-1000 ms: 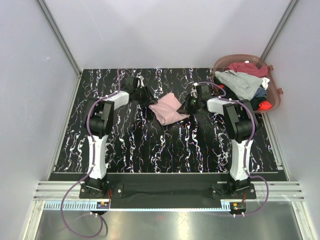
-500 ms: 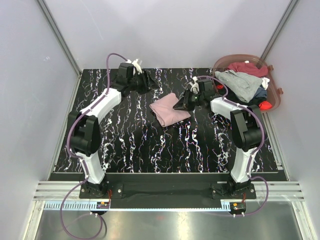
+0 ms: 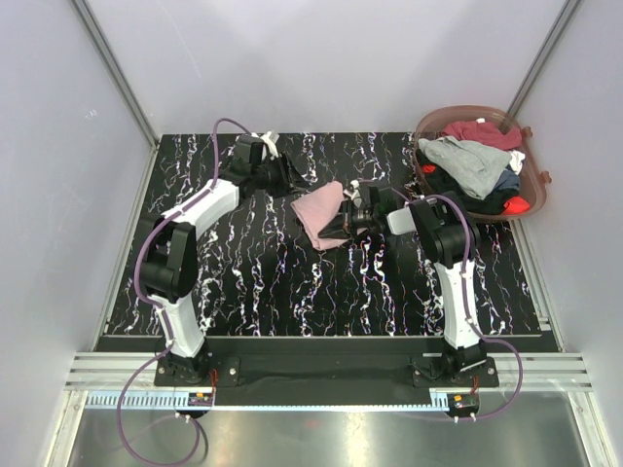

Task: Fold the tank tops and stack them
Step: Fold the tank top

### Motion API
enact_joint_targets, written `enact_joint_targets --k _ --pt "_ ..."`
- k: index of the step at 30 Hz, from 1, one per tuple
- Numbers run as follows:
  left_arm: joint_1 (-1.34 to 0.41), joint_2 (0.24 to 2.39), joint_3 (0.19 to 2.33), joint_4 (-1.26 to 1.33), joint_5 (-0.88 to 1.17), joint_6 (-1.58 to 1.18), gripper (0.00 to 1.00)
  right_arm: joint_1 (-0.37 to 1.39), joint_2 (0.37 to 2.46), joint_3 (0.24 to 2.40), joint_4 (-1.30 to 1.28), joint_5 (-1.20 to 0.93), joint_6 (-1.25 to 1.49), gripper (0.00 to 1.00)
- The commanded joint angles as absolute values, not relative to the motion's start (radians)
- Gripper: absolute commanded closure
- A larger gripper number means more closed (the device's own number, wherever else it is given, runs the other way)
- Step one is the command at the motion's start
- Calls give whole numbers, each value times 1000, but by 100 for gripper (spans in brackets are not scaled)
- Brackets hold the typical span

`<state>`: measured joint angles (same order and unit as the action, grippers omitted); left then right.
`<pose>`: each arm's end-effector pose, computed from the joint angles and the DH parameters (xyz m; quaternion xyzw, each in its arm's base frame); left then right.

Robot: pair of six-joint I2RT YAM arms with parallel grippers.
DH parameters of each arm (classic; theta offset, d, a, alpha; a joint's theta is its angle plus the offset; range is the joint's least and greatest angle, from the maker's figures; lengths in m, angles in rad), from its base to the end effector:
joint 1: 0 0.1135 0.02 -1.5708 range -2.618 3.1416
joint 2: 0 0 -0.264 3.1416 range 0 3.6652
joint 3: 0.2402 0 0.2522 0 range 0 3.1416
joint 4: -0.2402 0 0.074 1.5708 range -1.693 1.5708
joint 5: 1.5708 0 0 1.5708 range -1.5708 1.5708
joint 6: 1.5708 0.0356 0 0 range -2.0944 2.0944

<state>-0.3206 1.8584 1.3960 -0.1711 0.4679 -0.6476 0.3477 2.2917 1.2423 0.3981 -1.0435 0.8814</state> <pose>0.3994 -0.1495 0.2485 -0.0379 0.8733 -0.3876 0.2926 0.4045 0.1793 0.0736 -0.0084 0.8077 0.5867 0.0568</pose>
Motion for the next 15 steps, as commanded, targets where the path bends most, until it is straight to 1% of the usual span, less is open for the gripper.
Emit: enact_joint_targets --k 1,2,5,7,11,15 --pt "-318 1850 1381 -123 502 -653 55 348 2333 1210 593 -1106 1012 100" --pt "-319 1850 1378 -118 505 -653 55 347 2327 1210 586 -1104 1000 100" --pt "-333 1842 1367 -121 503 -646 55 348 2255 1253 413 -1069 870 100" --pt "-344 1826 1347 -121 497 -647 55 350 2188 1278 293 -1045 824 97" --pt "-371 1793 1284 -57 508 -681 55 341 2118 1414 47 -961 698 97" --pt "-388 1760 1223 -28 494 -701 57 307 2129 1506 8 -953 707 98"
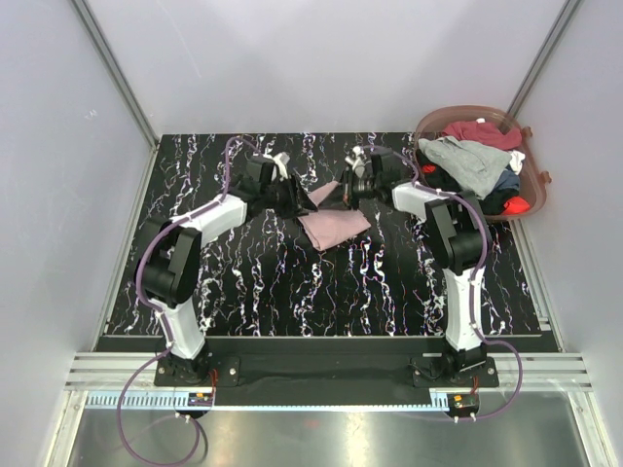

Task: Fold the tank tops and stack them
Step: Fold the tank top

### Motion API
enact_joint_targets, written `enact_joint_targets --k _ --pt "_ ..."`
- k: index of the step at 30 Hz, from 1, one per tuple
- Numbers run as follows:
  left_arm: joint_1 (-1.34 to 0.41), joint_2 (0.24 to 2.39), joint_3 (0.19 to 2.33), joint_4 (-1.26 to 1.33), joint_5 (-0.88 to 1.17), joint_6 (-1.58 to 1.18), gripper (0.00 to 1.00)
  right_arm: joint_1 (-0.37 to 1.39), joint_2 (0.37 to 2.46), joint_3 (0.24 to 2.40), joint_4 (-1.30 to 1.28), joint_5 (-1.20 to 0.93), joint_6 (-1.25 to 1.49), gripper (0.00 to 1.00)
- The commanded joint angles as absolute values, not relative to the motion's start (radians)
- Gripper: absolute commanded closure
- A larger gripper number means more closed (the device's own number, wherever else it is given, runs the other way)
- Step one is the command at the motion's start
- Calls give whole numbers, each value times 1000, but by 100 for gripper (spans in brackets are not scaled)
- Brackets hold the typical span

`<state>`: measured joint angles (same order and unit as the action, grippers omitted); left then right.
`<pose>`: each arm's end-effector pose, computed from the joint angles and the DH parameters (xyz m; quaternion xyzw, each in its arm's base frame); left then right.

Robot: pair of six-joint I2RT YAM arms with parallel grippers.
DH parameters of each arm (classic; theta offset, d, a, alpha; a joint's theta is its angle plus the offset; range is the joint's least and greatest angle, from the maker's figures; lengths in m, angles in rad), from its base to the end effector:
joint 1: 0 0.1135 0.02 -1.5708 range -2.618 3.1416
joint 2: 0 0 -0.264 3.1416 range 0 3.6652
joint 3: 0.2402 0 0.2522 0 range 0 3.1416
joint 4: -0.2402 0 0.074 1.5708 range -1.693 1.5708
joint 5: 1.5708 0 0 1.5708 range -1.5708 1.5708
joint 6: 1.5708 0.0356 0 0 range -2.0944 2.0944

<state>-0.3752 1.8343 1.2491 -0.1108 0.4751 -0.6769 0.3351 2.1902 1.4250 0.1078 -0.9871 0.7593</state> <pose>0.3729 -0.1644 0.2154 -0.0338 0.8854 -0.3911 0.2490 0.4299 0.1812 0.1448 -0.0378 0.8167 0.5652 0.1104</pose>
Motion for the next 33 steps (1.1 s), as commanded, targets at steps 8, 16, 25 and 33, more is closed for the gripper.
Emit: enact_joint_targets --k 8,16,25,33 --pt "-399 1709 1111 41 433 -761 58 253 2241 1709 -64 -930 733 99" --pt "-397 1717 1094 46 407 -765 58 242 2471 1868 -77 -904 775 99" --pt "-380 1683 1086 -41 344 -721 54 236 2537 1930 -87 -856 779 90" --pt "-379 1608 1009 -11 253 -724 27 236 2265 1732 -89 -755 672 40"
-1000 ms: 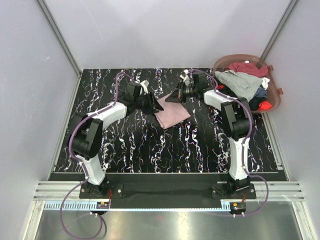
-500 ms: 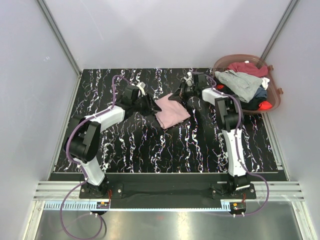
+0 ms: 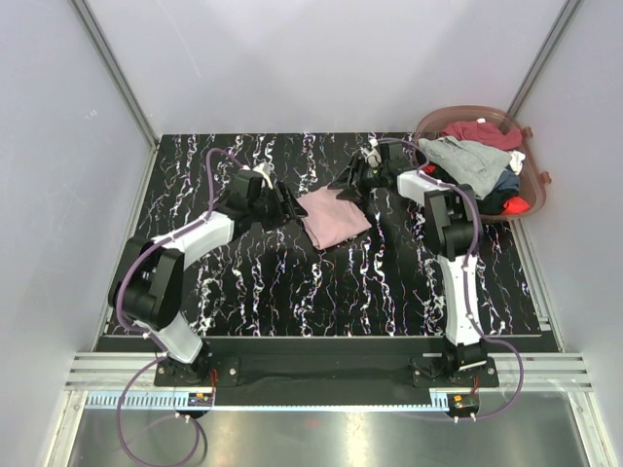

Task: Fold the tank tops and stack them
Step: Fold the tank top, then neatly place the folded tank top to the corner

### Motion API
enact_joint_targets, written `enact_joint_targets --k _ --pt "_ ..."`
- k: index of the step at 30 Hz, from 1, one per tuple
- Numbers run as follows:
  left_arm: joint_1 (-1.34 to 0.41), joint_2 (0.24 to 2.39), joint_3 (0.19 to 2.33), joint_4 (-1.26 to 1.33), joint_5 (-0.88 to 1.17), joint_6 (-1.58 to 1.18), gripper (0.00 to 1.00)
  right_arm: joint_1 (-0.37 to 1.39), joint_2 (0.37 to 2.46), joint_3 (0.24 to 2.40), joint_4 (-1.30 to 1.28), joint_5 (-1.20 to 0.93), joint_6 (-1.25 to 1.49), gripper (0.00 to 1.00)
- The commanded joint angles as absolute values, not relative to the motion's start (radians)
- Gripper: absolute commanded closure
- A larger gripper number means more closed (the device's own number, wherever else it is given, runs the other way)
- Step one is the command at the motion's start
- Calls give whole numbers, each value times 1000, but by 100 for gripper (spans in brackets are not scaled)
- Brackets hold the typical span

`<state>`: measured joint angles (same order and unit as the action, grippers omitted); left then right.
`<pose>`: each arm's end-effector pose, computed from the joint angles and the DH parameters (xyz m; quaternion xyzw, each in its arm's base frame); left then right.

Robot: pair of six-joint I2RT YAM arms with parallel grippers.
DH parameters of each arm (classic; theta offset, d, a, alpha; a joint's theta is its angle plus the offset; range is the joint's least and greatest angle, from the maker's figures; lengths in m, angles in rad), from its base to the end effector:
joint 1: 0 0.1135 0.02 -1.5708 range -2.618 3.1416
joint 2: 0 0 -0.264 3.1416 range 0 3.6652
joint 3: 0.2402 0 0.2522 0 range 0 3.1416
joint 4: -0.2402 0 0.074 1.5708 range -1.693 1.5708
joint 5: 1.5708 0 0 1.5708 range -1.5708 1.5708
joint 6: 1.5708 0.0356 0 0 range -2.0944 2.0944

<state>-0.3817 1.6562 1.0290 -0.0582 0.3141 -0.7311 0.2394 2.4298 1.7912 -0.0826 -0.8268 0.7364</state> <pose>0.3296 -0.1441 0.2131 -0.0891 0.8905 -0.3435 0.2846 0.5048 0.1502 0.1233 0.0447 0.8495 0.5002 0.1618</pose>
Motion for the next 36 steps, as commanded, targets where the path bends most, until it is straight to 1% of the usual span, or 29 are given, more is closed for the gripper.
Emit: enact_joint_targets --k 1,5,9,12,16,18,23,27,31,34,35,36 --pt "-380 1612 1006 -6 250 -727 27 236 2234 1668 -80 -724 655 38" --pt "-388 1647 988 29 245 -745 27 236 2035 1502 -46 -643 615 31" --pt "-400 1687 976 78 233 -775 27 238 1876 1309 -20 -559 586 29" --pt "-405 1733 994 92 226 -788 29 238 1751 1214 -8 -476 578 25" --pt "-405 1787 1017 112 212 -802 30 236 1600 1045 47 -359 565 17" --pt "-407 1804 1028 117 206 -808 30 238 1522 970 61 -333 563 10" --pt "-419 1861 1071 113 180 -828 30 239 1402 844 119 -276 560 9" --pt "-442 1901 1111 117 153 -854 30 241 1373 767 169 -261 563 8" --pt "-454 1940 1140 115 135 -879 31 242 1364 741 207 -249 568 9" --pt "-454 1965 1150 118 130 -893 42 244 1353 718 235 -238 571 8" --pt "-453 1970 1154 118 126 -896 53 244 1347 712 239 -235 569 8" --pt "-449 1976 1158 118 124 -896 57 244 1345 701 244 -229 569 8"
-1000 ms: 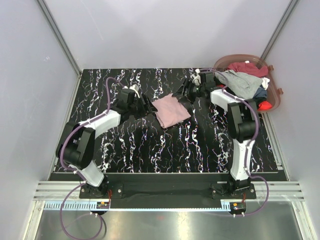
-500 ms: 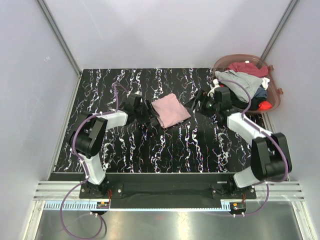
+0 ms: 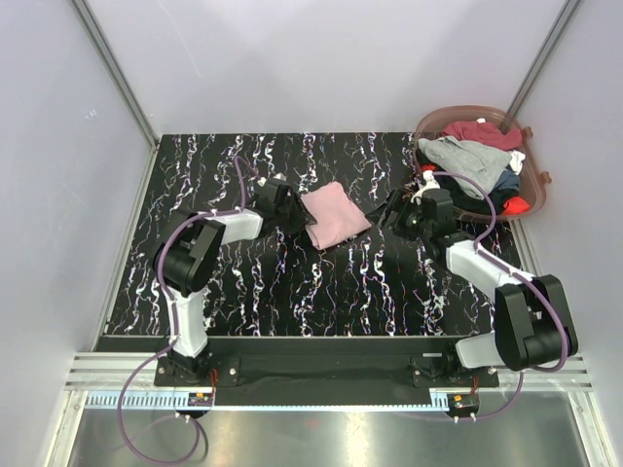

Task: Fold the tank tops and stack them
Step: Neatly place the folded tank top to the corner

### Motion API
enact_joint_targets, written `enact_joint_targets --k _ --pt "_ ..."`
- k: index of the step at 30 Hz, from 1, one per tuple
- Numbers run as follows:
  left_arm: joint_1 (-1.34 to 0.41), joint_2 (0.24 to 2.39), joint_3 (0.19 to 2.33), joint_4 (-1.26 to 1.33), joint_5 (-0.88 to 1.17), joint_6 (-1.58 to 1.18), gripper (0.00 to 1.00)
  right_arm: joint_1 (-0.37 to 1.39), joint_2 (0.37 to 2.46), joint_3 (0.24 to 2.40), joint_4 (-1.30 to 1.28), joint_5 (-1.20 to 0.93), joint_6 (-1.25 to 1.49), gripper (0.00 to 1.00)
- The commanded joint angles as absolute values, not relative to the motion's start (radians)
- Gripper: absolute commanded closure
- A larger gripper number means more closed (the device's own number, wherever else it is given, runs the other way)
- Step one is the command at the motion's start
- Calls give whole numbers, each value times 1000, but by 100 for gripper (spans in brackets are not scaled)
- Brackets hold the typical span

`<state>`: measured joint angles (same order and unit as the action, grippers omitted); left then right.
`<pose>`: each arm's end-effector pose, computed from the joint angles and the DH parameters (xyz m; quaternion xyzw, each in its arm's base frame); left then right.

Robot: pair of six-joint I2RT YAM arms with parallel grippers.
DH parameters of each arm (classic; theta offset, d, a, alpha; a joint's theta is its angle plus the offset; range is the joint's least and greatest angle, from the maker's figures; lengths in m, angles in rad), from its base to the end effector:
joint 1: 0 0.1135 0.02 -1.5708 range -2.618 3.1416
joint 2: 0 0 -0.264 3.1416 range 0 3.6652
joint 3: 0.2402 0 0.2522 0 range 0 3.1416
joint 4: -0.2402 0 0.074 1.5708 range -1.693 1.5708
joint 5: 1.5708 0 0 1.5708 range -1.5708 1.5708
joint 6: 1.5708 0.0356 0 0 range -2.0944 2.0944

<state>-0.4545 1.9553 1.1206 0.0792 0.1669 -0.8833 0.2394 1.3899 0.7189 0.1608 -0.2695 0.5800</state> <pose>0.3634 -0.1842 0.1422 -0.1624 0.9009 -0.3050 0.2625 0.2855 0.0794 0.2150 0.0779 0.8540 0.3059 0.4136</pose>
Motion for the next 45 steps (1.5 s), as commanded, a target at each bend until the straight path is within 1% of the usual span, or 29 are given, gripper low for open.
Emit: enact_joint_targets --k 1,2,5,6,7,13,14,16,17,21,23,27,31,34,35,36,38,39,40,42,43,45 --pt "-446 1988 1166 120 124 -896 61 244 1338 696 251 -227 571 9" --pt "-440 1994 1172 118 126 -893 71 244 1335 692 258 -224 571 9" --pt "-410 2014 1187 115 140 -888 86 247 1324 673 270 -215 572 9" --pt "-397 2014 1186 115 143 -885 96 245 1322 669 278 -210 572 10" --pt "-382 2013 1181 115 149 -882 100 245 1318 664 282 -207 572 10" --pt "-212 1927 1109 110 189 -844 100 248 1313 646 299 -190 572 10" --pt "-156 1913 1095 113 201 -835 100 249 1313 644 299 -189 574 10" --pt "-95 1873 1062 118 219 -831 100 249 1313 643 301 -184 572 10" --pt "-33 1861 1049 120 239 -830 100 249 1313 640 301 -180 574 11" --pt "96 1795 990 127 261 -830 100 249 1312 637 304 -172 574 11" --pt "145 1757 944 141 227 -842 100 250 1310 637 304 -170 574 11" --pt "218 1597 714 288 143 -906 100 250 1309 634 305 -166 577 11" --pt "270 1543 658 290 117 -927 96 250 1301 624 308 -161 577 11" --pt "287 1531 664 244 117 -927 70 250 1302 624 307 -160 577 10" --pt "287 1525 663 242 130 -922 59 250 1302 623 307 -155 577 10" --pt "287 1499 663 220 127 -922 45 250 1299 623 307 -153 575 10" --pt "288 1454 649 186 108 -913 36 250 1301 621 304 -149 574 9" --pt "287 1393 626 164 101 -904 33 250 1298 623 302 -144 574 9" --pt "287 1359 618 138 72 -891 23 250 1293 621 301 -141 572 8" --pt "288 1260 585 71 63 -870 18 250 1281 626 278 -112 572 6" --pt "287 1228 572 48 54 -858 11 250 1273 627 272 -106 569 6" --pt "287 1130 522 26 81 -848 9 250 1261 634 256 -98 569 4"
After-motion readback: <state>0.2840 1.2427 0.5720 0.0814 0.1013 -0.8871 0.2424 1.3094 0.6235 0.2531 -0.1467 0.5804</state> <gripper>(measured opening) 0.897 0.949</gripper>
